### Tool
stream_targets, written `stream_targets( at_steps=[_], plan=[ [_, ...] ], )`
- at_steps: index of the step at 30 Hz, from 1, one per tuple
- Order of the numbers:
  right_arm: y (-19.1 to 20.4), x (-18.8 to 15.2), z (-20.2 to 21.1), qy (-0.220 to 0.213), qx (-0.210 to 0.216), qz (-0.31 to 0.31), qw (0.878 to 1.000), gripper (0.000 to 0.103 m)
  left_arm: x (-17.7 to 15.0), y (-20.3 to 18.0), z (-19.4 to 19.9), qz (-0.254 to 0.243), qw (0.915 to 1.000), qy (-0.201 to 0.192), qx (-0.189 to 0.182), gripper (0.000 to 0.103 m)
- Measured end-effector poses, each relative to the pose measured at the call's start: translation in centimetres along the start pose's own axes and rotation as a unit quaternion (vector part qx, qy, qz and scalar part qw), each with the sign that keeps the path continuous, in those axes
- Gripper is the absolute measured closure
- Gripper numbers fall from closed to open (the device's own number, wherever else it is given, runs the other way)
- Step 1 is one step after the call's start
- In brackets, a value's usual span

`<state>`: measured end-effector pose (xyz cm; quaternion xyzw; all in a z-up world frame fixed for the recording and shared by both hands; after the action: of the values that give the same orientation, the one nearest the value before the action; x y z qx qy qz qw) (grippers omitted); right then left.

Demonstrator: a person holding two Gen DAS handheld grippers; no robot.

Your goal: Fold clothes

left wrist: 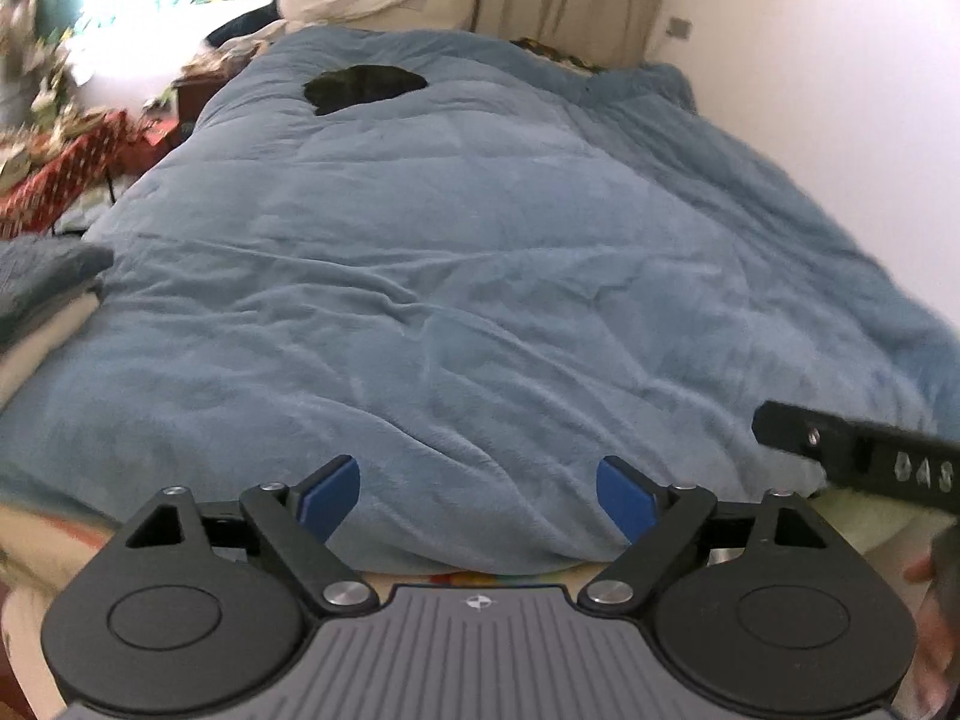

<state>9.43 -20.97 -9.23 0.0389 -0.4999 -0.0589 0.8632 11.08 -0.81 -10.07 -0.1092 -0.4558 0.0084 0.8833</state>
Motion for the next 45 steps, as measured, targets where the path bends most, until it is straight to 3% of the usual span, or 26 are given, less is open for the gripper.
stream_targets(
  at_steps=[4,9,15,19,26,45],
  plan=[
    [1.3,1.9,3.0,-0.043,-0.002,0.013,0.999,0.001,1.4,0.1,2.3,0.007,0.9999,-0.003,0.008,0.021],
    [2.2,3.3,4.2,0.000,0.020,-0.011,1.000,0.001,2.8,-0.5,5.3,-0.023,0.9993,-0.016,0.025,0.018],
    [2.6,3.0,5.1,0.026,-0.015,0.017,0.999,0.001,3.2,-1.5,7.9,-0.067,0.9934,-0.057,0.074,0.007],
    [2.2,1.7,5.8,0.048,-0.010,-0.006,0.999,0.001,2.7,-2.0,8.4,-0.054,0.9948,-0.049,0.071,0.007],
    [1.7,1.1,7.5,0.022,-0.018,-0.013,1.000,0.001,2.3,-1.8,8.4,-0.032,0.9964,-0.034,0.070,0.006],
    [2.0,1.8,7.9,0.004,-0.019,0.020,1.000,0.001,2.5,-2.3,9.7,-0.047,0.9925,-0.056,0.099,0.007]
  ],
)
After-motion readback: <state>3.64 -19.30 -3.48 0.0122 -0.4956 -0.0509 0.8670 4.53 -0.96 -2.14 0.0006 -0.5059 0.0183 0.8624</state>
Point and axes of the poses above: each gripper's, at about its wrist camera, not at the fingertips, and z roughly against the way its jaws point, y to its left, x to its top, the point moved 6 cm from there along -z, roughly the way its jaws point, and after that the axes turned 11 degrees about -y, right-handed, at the moved point
